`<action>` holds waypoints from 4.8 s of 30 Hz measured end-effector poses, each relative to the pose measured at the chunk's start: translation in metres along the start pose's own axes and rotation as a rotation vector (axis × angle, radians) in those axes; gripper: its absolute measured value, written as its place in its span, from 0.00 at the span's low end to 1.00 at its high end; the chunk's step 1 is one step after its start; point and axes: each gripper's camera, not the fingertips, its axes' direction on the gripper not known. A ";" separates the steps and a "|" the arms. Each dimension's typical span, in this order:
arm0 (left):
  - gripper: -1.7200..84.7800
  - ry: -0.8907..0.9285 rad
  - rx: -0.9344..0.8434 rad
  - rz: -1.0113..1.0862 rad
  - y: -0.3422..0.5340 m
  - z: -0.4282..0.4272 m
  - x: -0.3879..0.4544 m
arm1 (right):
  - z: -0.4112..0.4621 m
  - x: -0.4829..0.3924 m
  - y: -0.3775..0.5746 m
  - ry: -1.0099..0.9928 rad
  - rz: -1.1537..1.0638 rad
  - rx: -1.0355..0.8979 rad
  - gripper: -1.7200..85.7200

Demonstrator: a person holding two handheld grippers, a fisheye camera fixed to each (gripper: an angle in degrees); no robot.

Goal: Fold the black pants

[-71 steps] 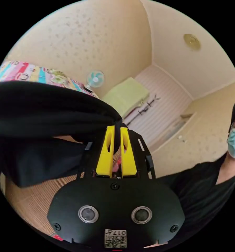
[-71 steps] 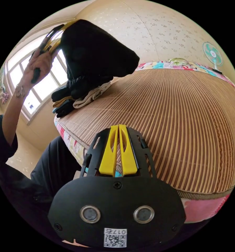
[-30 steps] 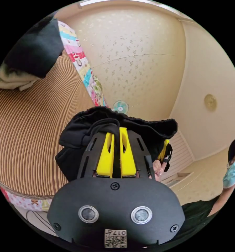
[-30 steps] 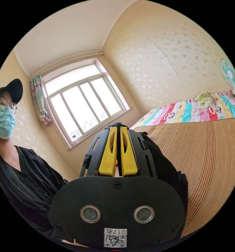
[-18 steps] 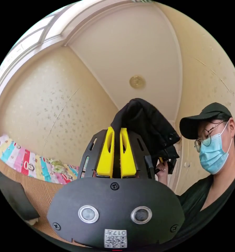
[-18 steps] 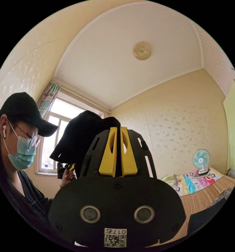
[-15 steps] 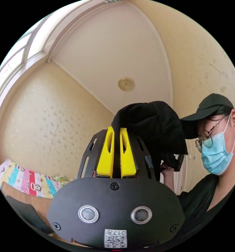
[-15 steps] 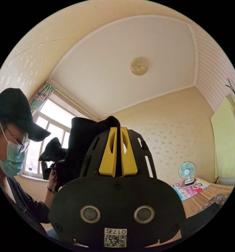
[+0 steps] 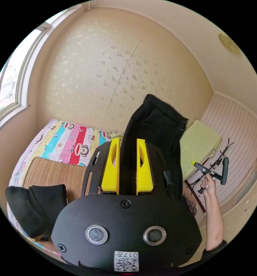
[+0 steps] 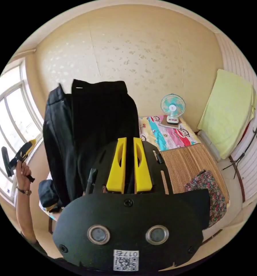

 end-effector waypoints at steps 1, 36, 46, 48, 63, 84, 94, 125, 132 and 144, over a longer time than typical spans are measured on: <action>0.13 0.035 -0.083 0.059 0.040 0.027 -0.018 | 0.042 -0.014 0.039 -0.087 -0.153 -0.056 0.07; 0.12 0.252 -0.801 -0.382 0.502 -0.027 -0.243 | 0.142 0.115 0.485 -0.273 0.173 -0.394 0.17; 0.15 0.425 -0.931 0.105 0.470 0.093 -0.101 | 0.156 0.111 0.479 -0.442 0.271 -0.362 0.17; 0.15 0.409 -1.013 0.162 0.487 0.124 -0.079 | 0.150 0.121 0.477 -0.458 0.291 -0.349 0.17; 0.06 0.568 -0.588 0.450 0.391 -0.014 -0.007 | 0.113 0.284 0.421 -0.546 0.424 -0.235 0.19; 0.06 1.008 -0.527 -0.154 0.346 -0.021 -0.199 | 0.466 0.213 0.151 -0.202 0.279 -0.377 0.07; 0.06 0.659 -0.467 -0.665 0.429 -0.057 -0.333 | 0.545 -0.075 0.149 -0.366 -0.045 -0.475 0.10; 0.10 0.251 -0.871 -0.211 0.423 0.059 -0.206 | 0.189 0.062 0.512 -0.600 -0.275 -0.791 0.07; 0.13 0.205 -0.667 -0.167 0.363 0.081 -0.201 | 0.212 0.111 0.438 -0.569 0.085 -0.466 0.13; 0.15 0.450 -0.660 -0.357 0.367 0.111 -0.223 | 0.236 0.125 0.451 -0.915 0.212 -0.604 0.17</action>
